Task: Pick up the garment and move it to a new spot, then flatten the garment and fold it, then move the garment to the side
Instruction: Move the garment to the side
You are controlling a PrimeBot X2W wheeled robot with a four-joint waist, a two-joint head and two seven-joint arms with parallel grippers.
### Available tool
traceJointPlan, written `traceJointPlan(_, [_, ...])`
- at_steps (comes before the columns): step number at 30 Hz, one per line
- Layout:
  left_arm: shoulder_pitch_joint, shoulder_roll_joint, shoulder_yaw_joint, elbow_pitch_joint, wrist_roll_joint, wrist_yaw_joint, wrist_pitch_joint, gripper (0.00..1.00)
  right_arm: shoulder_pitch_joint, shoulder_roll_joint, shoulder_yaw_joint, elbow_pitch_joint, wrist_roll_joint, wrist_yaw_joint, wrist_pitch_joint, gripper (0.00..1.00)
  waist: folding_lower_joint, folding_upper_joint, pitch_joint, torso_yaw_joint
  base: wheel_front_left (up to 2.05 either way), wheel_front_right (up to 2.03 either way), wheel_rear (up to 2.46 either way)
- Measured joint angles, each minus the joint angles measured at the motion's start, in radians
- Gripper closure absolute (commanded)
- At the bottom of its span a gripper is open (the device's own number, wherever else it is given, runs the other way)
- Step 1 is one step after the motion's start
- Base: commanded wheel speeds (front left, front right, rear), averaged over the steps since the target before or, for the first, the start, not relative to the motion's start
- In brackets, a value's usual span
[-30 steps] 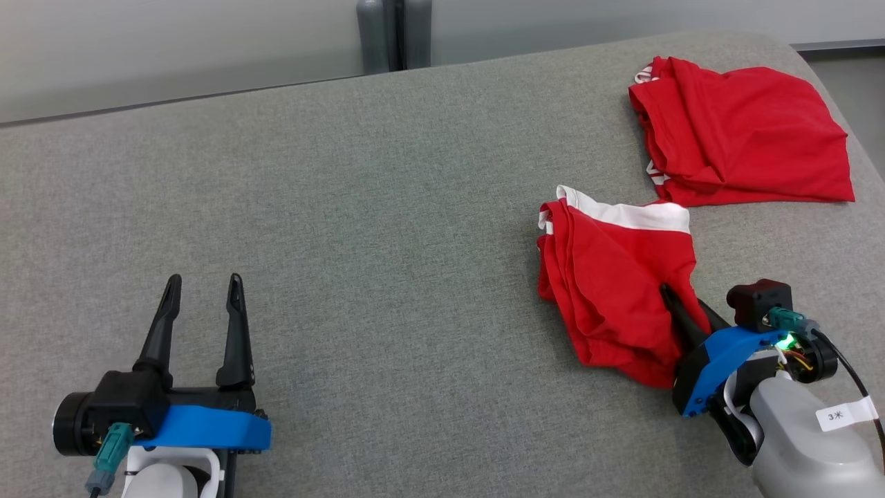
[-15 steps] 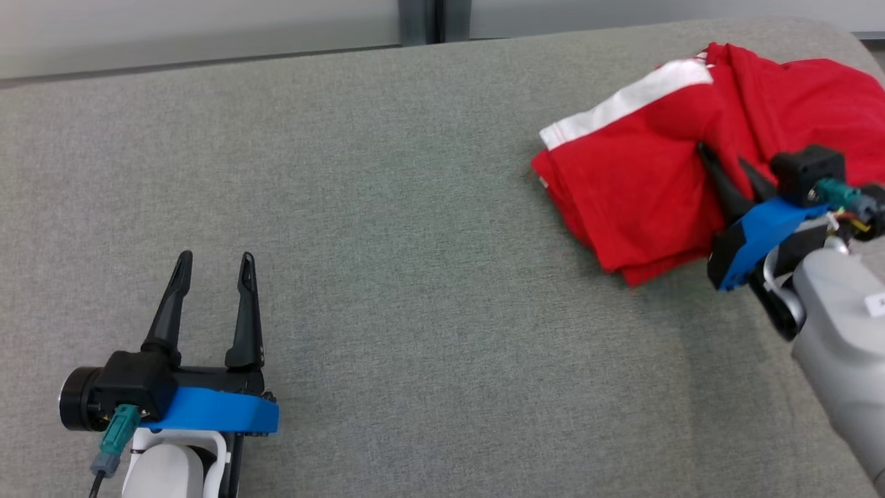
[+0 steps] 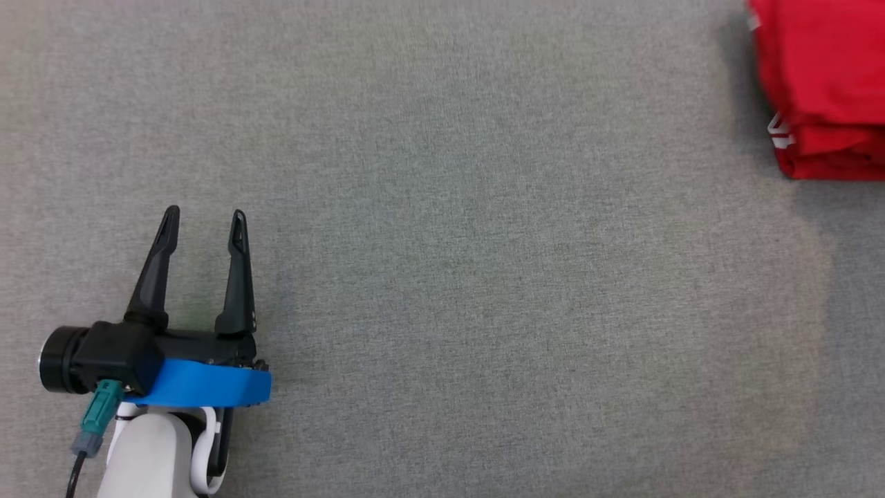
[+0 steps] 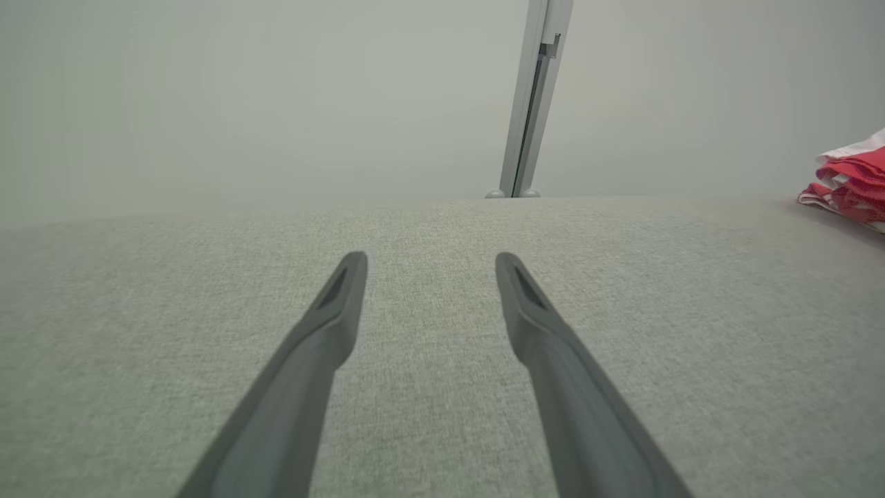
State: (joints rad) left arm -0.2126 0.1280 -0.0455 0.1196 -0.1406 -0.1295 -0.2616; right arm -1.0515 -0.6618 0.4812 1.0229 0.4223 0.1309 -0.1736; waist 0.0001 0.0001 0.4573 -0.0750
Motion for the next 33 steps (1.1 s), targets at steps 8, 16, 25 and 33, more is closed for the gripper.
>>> traceJointPlan(8, [-0.035, 0.028, 0.001, -0.039, 0.000, 0.000, 0.000, 0.00, -0.073, -0.090, 0.021, 0.052, 0.012, 0.000, 0.046, 1.00, 0.0001, 0.0000, 0.076, -0.012, 0.00, 0.00, 0.00])
traceJointPlan(16, [-0.043, 0.036, 0.008, -0.050, 0.001, 0.000, 0.000, 0.00, -0.142, -0.065, -0.002, 0.163, -0.026, 0.000, 0.037, 0.01, 0.0001, 0.0000, 0.105, -0.009, 0.00, 0.00, 0.00])
traceJointPlan(25, [-0.046, 0.023, 0.028, -0.024, 0.001, 0.000, 0.000, 0.00, -0.179, -0.014, -0.058, 0.236, -0.098, 0.000, -0.058, 0.00, 0.0000, 0.0000, 0.054, 0.000, 0.00, 0.00, 0.00])
traceJointPlan(33, [0.038, -0.006, 0.066, 0.011, -0.002, 0.000, 0.000, 0.00, -0.088, 0.122, -0.094, 0.097, -0.130, 0.000, -0.087, 0.00, -0.0003, 0.0000, -0.092, 0.019, 0.00, 0.00, 0.00])
